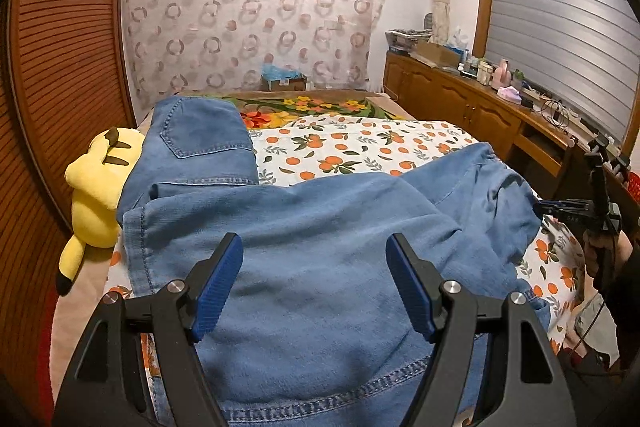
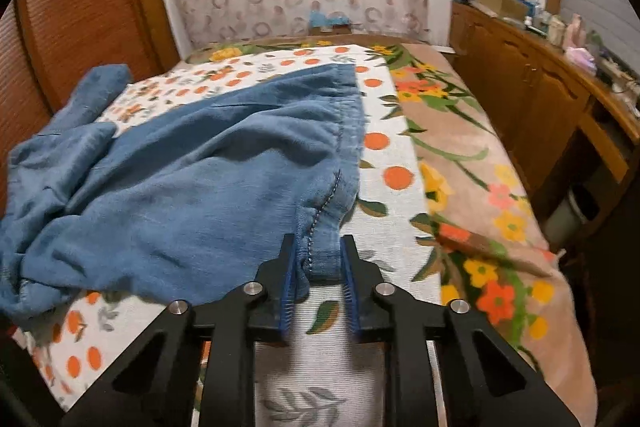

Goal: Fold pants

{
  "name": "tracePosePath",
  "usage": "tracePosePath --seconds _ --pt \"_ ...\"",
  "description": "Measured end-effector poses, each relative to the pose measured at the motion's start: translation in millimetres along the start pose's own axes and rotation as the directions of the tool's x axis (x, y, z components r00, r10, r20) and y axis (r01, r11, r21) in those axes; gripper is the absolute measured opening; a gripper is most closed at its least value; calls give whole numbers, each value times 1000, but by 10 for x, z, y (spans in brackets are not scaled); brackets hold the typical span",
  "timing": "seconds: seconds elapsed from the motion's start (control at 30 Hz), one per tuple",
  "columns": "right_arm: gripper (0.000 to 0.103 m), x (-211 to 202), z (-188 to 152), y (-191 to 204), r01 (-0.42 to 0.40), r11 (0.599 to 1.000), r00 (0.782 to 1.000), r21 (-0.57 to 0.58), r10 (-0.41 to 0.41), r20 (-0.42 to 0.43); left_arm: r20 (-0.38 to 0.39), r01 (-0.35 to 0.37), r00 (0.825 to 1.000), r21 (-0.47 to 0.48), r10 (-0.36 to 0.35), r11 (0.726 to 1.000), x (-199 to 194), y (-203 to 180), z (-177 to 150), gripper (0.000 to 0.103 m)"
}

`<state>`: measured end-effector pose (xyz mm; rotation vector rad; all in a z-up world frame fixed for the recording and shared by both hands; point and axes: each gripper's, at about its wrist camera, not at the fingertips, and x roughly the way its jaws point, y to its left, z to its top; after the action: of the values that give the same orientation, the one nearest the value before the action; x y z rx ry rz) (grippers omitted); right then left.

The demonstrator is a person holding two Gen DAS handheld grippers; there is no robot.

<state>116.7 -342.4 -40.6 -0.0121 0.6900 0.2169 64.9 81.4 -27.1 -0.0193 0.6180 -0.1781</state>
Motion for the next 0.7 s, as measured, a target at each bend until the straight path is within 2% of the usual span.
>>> tracePosePath --seconds 0.03,0.07,0.23,0.4,0.57,0.7 --pt "18 -26 1 -8 -1 1000 1000 1 1 12 0 -2 1000 1 2 1000 -3 -10 1 75" --pt "11 -62 10 -15 -8 1000 1000 5 8 27 0 -4 1000 2 4 1000 -8 -12 2 75" --pt "9 -409 160 23 -53 999 988 -1 52 147 5 -7 1000 3 7 1000 -47 -17 8 75" --pt "8 -783 399 247 -95 992 964 -82 112 241 15 -10 1000 -5 10 1000 -101 25 17 75" --pt "8 -1118 677 725 -151 963 930 -223 215 299 27 -13 1000 -20 14 1000 -178 81 16 75" --pt "8 -1363 865 1230 -213 911 889 -352 330 316 39 -22 999 -33 23 999 -256 149 14 75"
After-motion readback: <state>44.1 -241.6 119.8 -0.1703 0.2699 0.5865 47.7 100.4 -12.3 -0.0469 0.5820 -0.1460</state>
